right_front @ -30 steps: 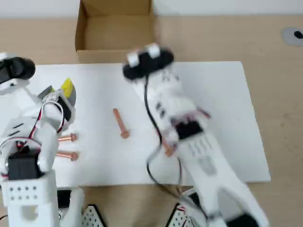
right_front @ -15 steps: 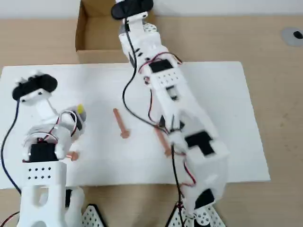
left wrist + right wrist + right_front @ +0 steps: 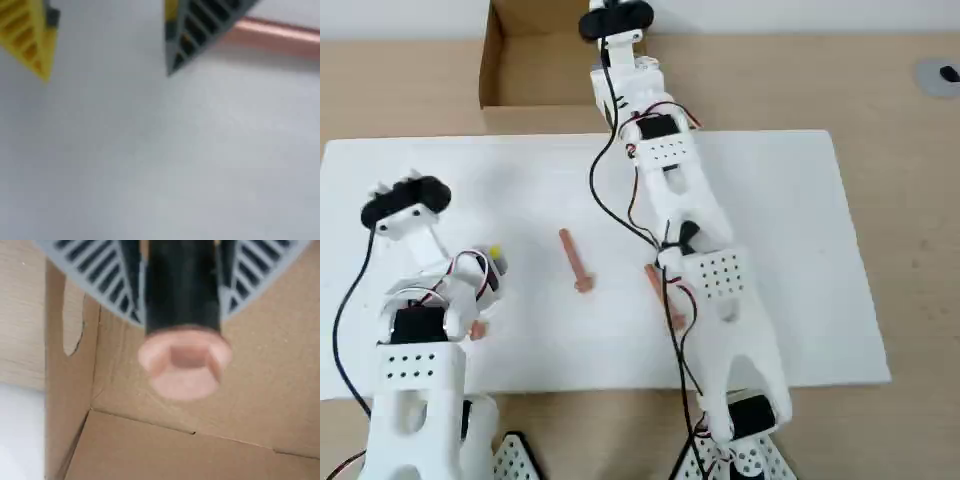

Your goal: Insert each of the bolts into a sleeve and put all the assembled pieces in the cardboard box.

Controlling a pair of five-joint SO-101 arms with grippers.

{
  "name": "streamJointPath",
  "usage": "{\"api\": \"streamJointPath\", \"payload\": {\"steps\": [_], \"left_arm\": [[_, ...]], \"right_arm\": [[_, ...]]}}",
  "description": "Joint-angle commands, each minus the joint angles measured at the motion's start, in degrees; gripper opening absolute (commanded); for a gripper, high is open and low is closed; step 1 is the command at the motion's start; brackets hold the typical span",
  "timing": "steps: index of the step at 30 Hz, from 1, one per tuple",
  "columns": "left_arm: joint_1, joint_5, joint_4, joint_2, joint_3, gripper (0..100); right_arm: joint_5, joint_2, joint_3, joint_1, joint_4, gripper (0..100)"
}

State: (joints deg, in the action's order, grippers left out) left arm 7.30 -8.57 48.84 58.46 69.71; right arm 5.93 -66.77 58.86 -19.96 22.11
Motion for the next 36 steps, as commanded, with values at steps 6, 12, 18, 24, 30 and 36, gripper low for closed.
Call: {"api": "streamJointPath", "payload": {"steps": [6,12,18,24,30,36], "left_arm": [[0.3,-2.1,-1.1,0.0,-0.3,16],[0.3,-2.1,-1.1,0.0,-0.3,16],[0.3,-2.1,-0.8,0.0,-0.3,16],[0.3,-2.8,-0.9,0.0,-0.3,16],[0.6,-2.8,-0.6,-0.1,-0.7,17],[0.6,-2.8,3.2,-0.5,-2.9,17]], "right_arm": [[0.1,-9.5,19.5,0.8,6.1,1.2],[0.1,-11.1,21.4,0.8,8.4,10.8],[0.1,-11.0,21.4,0.8,8.8,23.9],[0.4,-10.9,21.5,0.8,8.9,32.0],[5.5,-4.8,34.9,0.2,27.3,37.3],[7.3,10.9,36.6,0.2,52.7,37.3]]}}
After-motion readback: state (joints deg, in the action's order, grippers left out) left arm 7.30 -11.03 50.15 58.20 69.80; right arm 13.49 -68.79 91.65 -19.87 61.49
